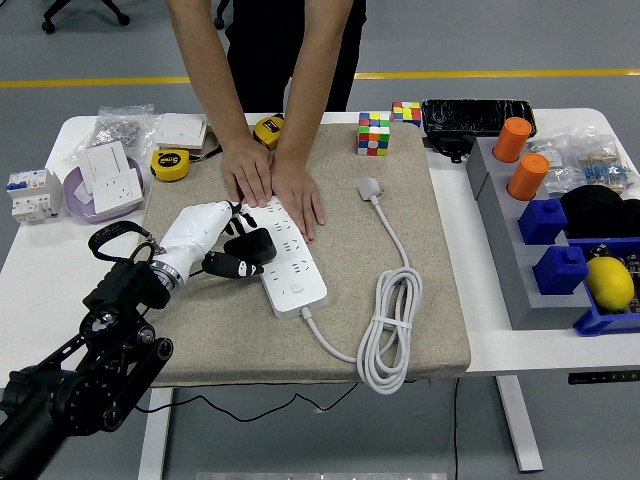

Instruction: Pick up the plug,place it near the board,insert it into the board,press the button

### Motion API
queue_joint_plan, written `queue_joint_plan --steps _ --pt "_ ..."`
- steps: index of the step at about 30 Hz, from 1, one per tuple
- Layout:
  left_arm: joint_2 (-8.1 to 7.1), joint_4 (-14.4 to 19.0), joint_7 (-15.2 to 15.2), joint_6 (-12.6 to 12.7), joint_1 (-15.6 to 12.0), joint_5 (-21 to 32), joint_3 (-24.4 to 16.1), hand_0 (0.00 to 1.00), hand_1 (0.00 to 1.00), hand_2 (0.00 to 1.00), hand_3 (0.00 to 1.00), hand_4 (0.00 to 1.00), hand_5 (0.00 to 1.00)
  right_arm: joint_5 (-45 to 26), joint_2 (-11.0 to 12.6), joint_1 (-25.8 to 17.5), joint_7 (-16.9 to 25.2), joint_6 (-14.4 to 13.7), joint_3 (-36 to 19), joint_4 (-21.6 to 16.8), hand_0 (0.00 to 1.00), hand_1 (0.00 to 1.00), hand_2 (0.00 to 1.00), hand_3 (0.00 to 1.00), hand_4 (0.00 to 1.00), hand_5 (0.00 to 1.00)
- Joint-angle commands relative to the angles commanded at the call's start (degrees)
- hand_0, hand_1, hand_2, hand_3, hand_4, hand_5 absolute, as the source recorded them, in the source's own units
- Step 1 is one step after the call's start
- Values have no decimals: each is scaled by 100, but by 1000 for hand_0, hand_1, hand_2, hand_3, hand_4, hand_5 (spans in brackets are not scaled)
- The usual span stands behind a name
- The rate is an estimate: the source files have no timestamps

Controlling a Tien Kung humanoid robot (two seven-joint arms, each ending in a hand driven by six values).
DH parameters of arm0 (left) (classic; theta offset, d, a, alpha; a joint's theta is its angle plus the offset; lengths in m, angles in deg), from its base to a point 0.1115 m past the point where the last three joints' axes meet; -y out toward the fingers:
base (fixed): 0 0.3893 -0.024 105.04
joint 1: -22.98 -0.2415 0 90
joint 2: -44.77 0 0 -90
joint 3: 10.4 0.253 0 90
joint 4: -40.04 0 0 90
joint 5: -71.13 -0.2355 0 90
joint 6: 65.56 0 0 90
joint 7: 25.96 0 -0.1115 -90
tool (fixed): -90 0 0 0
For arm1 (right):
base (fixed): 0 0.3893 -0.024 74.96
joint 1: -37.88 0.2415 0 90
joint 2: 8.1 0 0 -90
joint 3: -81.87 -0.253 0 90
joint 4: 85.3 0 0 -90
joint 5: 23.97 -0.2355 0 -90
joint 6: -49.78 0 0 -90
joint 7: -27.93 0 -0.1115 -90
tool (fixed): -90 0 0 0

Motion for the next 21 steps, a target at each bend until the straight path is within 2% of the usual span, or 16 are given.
queue_joint_plan --steps 3,4,8,15,16,21 --pt "-2 21 70 -109 -3 0 8 395 464 502 562 703 2 10 2 -2 -7 -2 -6 0 880 730 719 722 998 680" --pt "-4 29 91 -137 -5 0 6 379 432 487 549 653 2 10 3 -2 -8 -1 -3 0 880 729 720 722 998 681" --pt "-22 56 119 -228 -16 0 2 379 432 487 549 653 2 14 7 -7 -12 -3 7 0 880 729 720 722 998 681" --pt "-38 113 112 -222 -34 0 8 377 429 468 534 636 2 1 11 -4 -21 -9 35 0 880 730 719 722 998 681" --pt "-44 123 93 -177 -44 0 23 361 323 334 473 603 2 -11 13 -4 -19 -11 47 0 880 730 719 722 998 680" --pt "-59 186 85 -113 -67 0 36 361 323 334 473 603 2 -3 11 -14 -25 -11 49 0 880 730 719 722 998 680"
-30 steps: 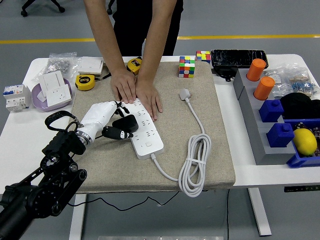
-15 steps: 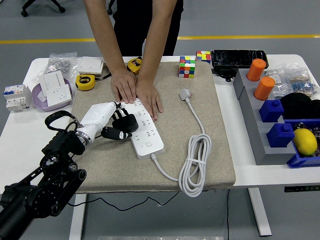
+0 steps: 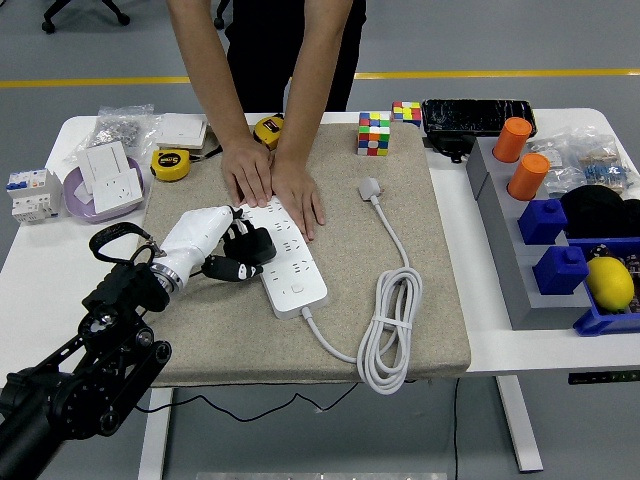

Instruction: Pick up the plug,place it near the board,insert it into the board,press the button

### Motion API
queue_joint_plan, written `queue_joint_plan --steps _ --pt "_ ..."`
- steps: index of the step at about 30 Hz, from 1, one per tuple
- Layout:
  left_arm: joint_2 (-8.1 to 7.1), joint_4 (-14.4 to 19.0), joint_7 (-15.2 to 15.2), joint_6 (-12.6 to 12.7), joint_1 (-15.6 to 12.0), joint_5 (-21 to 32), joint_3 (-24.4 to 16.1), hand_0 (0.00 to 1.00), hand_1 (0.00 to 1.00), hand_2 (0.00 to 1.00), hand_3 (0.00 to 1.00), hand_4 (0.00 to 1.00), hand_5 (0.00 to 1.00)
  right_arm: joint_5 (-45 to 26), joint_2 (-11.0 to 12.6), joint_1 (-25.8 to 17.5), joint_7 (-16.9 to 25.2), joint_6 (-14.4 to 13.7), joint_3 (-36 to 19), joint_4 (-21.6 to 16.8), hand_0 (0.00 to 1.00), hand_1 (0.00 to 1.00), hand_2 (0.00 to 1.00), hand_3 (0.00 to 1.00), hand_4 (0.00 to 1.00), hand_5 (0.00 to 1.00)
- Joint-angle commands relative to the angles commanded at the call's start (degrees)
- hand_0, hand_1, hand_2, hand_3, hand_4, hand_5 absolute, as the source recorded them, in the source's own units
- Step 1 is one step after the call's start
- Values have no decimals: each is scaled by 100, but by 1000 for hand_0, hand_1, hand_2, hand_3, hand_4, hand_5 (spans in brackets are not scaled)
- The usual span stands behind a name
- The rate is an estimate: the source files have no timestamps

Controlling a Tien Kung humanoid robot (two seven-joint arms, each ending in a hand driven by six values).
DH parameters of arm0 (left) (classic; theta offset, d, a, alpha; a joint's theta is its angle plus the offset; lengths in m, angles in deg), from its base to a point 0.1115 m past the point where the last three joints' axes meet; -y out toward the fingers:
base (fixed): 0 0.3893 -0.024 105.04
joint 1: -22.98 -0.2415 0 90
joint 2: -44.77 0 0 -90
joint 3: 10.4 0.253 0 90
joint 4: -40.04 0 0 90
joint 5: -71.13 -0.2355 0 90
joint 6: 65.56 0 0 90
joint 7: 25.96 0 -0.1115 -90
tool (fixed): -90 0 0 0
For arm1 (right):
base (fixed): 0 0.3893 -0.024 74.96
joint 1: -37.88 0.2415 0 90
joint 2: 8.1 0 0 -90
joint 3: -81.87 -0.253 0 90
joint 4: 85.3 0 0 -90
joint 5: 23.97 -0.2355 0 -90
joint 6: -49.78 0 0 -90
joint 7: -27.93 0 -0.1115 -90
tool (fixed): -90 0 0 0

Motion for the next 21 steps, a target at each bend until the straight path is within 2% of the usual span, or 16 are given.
queue_joint_plan --steps 1,13,21 --pt "-5 9 -4 0 -3 0 1 353 277 302 455 604 2 -2 -1 -3 0 0 4 0 880 730 719 721 998 680" --pt "-23 125 -14 -107 -38 0 -26 350 255 289 440 587 2 -13 -2 -10 -4 -5 21 0 881 730 718 722 998 681" --pt "-58 306 -21 -158 -79 0 -220 350 255 285 438 576 2 -12 -7 0 -6 -8 -13 0 881 730 718 721 998 681"
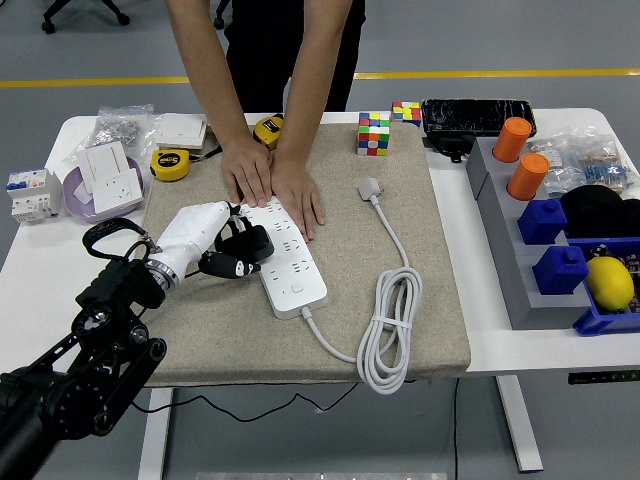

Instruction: Pick up the plug,place it near the board,insert it into the board,press the button

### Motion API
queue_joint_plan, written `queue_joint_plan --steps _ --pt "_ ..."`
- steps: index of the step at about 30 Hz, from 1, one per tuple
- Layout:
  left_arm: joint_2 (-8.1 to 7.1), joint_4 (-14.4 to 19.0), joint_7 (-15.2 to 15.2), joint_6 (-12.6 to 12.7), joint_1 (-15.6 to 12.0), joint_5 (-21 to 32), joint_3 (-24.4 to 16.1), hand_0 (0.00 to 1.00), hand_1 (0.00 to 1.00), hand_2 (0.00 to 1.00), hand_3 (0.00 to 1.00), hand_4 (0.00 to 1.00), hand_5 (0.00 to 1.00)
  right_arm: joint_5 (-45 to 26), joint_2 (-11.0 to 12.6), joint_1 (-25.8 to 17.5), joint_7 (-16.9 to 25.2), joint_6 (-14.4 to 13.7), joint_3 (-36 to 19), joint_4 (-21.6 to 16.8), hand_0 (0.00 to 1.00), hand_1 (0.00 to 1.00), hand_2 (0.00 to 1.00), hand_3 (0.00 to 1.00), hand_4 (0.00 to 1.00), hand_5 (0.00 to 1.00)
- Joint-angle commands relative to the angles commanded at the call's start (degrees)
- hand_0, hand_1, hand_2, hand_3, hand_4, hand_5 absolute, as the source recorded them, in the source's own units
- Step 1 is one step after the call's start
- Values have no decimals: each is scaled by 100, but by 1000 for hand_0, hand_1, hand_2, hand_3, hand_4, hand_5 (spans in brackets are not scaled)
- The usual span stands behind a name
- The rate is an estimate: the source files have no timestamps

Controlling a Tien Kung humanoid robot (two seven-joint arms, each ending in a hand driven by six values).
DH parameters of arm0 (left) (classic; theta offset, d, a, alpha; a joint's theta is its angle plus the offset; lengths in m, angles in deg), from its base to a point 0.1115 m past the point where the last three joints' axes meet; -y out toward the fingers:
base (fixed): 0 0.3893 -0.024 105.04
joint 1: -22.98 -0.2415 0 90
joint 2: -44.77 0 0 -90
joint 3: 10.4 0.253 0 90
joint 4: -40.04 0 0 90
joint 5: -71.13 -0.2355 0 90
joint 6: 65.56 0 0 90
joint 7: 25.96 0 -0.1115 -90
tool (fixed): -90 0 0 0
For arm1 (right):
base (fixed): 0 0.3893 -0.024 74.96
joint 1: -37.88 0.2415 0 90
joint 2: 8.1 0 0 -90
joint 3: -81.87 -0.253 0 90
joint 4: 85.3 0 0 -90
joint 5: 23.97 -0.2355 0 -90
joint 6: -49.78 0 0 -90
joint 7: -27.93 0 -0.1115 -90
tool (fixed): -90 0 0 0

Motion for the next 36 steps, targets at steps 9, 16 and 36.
queue_joint_plan --steps 9,16,36 --pt "-18 241 6 -28 -189 0 -475 349 257 287 433 579 2 -17 -13 5 9 -4 -5 0 882 730 718 721 998 681" --pt "-106 119 25 -34 -331 0 -871 352 263 290 432 577 2 13 -12 -6 0 -2 -45 0 882 730 718 721 998 680" --pt "-135 -16 -134 -468 -533 512 -892 624 726 665 615 998 418 26 -26 -21 -1 0 -40 0 881 730 717 720 998 680"
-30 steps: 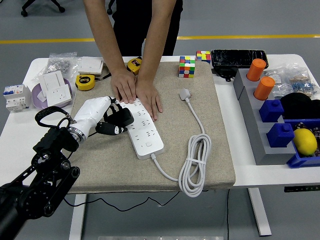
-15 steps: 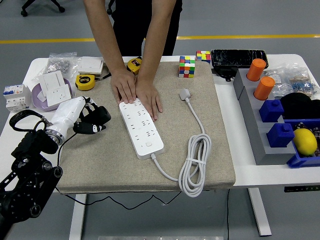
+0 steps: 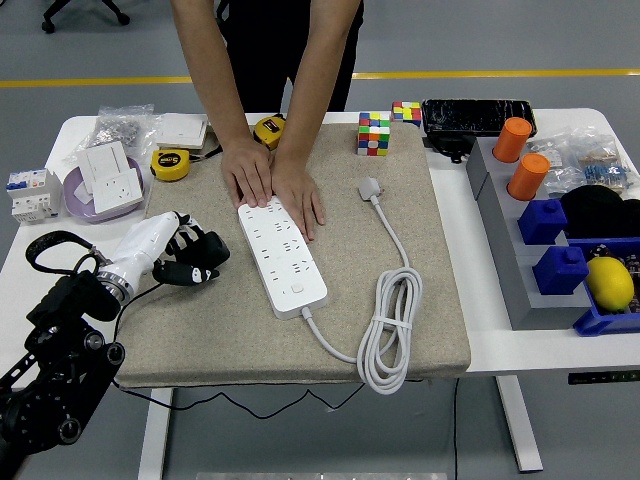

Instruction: Pick up the plug,place it near the board,insert it into the board,press the button

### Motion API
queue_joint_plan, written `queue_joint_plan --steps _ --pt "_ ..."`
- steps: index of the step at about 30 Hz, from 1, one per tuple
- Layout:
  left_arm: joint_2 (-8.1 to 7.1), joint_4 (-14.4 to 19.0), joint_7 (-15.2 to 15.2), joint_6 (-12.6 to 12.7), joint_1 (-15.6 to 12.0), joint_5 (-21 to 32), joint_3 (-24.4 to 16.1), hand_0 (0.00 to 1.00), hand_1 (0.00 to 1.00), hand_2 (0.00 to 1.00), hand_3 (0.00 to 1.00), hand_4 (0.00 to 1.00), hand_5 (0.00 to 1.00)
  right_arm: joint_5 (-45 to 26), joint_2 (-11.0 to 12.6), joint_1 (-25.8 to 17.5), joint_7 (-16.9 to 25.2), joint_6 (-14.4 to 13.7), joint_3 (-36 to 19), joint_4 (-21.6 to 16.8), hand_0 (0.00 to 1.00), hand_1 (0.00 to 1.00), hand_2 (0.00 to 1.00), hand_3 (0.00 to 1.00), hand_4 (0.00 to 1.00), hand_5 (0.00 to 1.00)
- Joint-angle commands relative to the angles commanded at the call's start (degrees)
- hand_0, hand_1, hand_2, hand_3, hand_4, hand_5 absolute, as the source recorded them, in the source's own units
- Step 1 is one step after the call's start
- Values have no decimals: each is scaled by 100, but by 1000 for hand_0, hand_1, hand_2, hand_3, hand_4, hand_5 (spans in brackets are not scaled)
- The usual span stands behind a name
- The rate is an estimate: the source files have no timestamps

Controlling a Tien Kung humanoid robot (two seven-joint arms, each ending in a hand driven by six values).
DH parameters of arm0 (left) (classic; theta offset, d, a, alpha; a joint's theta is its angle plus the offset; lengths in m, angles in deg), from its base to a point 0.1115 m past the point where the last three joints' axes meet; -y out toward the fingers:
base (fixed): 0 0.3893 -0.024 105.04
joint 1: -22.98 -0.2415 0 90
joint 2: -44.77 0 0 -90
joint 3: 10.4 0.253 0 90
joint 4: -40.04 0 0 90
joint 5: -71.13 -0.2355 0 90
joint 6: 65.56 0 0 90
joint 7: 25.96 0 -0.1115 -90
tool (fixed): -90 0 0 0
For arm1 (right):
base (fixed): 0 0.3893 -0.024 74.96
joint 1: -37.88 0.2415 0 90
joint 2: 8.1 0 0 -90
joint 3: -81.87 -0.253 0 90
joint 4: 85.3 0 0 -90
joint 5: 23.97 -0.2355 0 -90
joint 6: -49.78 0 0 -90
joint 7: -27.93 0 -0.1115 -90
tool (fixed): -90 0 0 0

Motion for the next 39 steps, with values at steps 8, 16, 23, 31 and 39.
queue_joint_plan --steps 8,16,23,31,39 --pt "-8 -15 -30 -188 -29 718 11 831 904 828 795 998 748 -9 -3 7 0 0 28 0 881 729 717 719 998 681" --pt "92 107 -319 12 -164 1990 -68 956 998 929 908 998 998 -15 -7 1 -2 -3 41 0 880 730 717 719 998 680" --pt "284 512 -726 300 -408 3659 -199 930 962 907 889 998 998 -38 -26 2 11 5 82 0 879 730 717 719 998 680" --pt "331 887 -967 366 -652 5506 -474 866 866 830 822 998 998 -1 -20 8 -9 4 15 0 879 729 717 719 998 680" --pt "401 1111 -1040 345 -814 6259 -676 812 788 753 756 998 998 32 -44 18 -3 11 -39 0 879 729 718 718 998 680"
